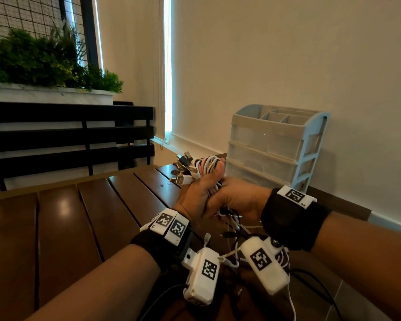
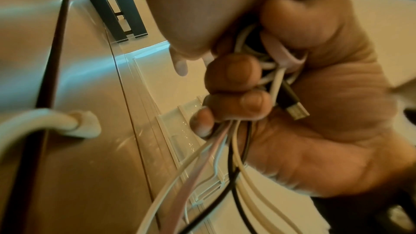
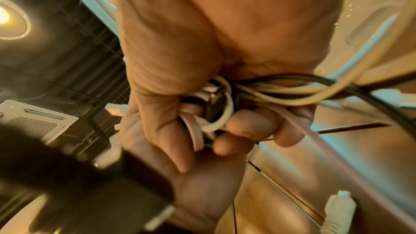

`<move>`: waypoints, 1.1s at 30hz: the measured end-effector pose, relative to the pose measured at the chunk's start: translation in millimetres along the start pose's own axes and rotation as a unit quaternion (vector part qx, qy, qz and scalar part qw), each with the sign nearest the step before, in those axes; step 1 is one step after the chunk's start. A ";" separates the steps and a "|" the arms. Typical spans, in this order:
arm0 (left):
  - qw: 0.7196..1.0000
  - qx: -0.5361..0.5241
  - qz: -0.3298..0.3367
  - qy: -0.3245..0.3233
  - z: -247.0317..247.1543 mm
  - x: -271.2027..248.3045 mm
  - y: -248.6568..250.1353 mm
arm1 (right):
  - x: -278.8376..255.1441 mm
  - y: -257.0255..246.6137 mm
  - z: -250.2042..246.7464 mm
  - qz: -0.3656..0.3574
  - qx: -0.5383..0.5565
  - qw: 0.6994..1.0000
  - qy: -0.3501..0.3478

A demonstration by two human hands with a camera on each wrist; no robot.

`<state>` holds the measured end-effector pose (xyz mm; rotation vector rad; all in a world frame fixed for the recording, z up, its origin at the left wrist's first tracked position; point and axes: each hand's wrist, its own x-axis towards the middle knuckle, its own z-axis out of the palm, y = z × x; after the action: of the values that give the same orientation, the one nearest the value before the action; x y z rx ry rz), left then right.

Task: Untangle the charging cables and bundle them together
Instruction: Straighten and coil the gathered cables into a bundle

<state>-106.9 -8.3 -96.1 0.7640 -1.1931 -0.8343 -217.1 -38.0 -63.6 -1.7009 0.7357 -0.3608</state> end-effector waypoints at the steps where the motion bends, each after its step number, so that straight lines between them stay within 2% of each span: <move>1: 1.000 -0.005 0.003 0.002 -0.8 0.7 0.2 | 0.0 -0.3 1.9 -0.007 -0.009 1.000 0.004; 5: 0.999 -0.027 -0.017 -0.011 -1.6 -0.8 -2.4 | -1.7 -2.1 2.0 -0.014 -0.045 0.999 0.022; 8: 0.999 -0.042 -0.023 -0.003 -1.4 -0.8 -3.7 | 0.5 -1.7 -0.1 -0.020 -0.103 0.993 0.061; 11: 0.999 -0.026 -0.019 -0.011 -1.9 -0.3 -1.7 | 2.3 0.4 -0.2 -0.022 -0.125 0.988 0.083; 18: 0.999 -0.009 -0.008 -0.044 -3.1 -0.4 -0.2 | 2.9 2.9 -1.0 -0.053 -0.137 0.986 0.077; 24: 1.000 0.003 0.004 -0.014 -3.5 1.0 1.0 | 9.0 4.1 -3.7 -0.072 -0.160 0.978 0.110; 30: 0.999 0.019 -0.017 -0.026 -1.6 -0.2 4.4 | 6.9 8.0 -3.1 -0.069 -0.150 0.982 0.097; 33: 1.000 0.020 -0.008 -0.001 -1.1 0.4 -0.6 | 4.8 7.7 0.4 -0.082 -0.138 0.982 0.097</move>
<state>-105.9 -8.8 -96.7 0.8066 -1.2096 -0.8257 -215.5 -41.7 -71.7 -2.0148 0.8190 -0.5664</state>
